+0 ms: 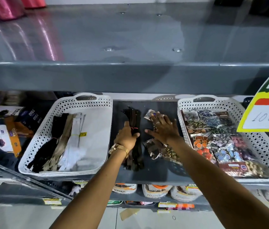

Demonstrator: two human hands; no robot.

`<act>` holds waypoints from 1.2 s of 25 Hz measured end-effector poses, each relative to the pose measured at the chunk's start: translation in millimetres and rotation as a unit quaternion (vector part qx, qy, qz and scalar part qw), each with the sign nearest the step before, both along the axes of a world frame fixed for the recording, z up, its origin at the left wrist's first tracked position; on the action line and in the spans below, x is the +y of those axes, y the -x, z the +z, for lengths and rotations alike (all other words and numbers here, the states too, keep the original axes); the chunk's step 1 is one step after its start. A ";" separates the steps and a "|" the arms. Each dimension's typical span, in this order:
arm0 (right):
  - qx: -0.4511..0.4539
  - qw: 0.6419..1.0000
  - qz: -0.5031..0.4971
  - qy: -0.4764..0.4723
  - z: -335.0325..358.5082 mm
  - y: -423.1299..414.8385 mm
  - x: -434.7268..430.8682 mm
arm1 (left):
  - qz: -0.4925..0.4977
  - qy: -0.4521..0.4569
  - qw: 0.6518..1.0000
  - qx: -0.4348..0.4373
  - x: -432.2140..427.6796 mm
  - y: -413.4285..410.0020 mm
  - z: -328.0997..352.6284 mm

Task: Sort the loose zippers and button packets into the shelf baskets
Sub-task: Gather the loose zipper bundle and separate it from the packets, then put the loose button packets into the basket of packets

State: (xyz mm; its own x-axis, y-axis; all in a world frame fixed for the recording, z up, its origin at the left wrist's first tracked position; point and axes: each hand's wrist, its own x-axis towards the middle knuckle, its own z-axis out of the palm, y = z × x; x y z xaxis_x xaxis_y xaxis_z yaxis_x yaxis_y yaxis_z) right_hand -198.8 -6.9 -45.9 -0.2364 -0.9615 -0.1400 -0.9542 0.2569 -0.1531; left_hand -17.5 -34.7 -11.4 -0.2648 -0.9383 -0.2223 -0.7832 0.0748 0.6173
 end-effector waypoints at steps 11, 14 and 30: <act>-0.143 0.977 -0.156 -0.005 36.8 -51.9 122.4 | -0.307 0.106 0.920 -0.219 -14.0 19.6 16.8; -0.148 0.965 -0.190 -0.102 45.7 -52.0 129.8 | -0.457 0.055 0.839 -0.290 -19.4 56.2 24.4; -0.173 0.964 -0.181 0.084 75.0 -32.3 115.0 | -0.358 0.063 0.930 0.053 -2.4 60.7 0.2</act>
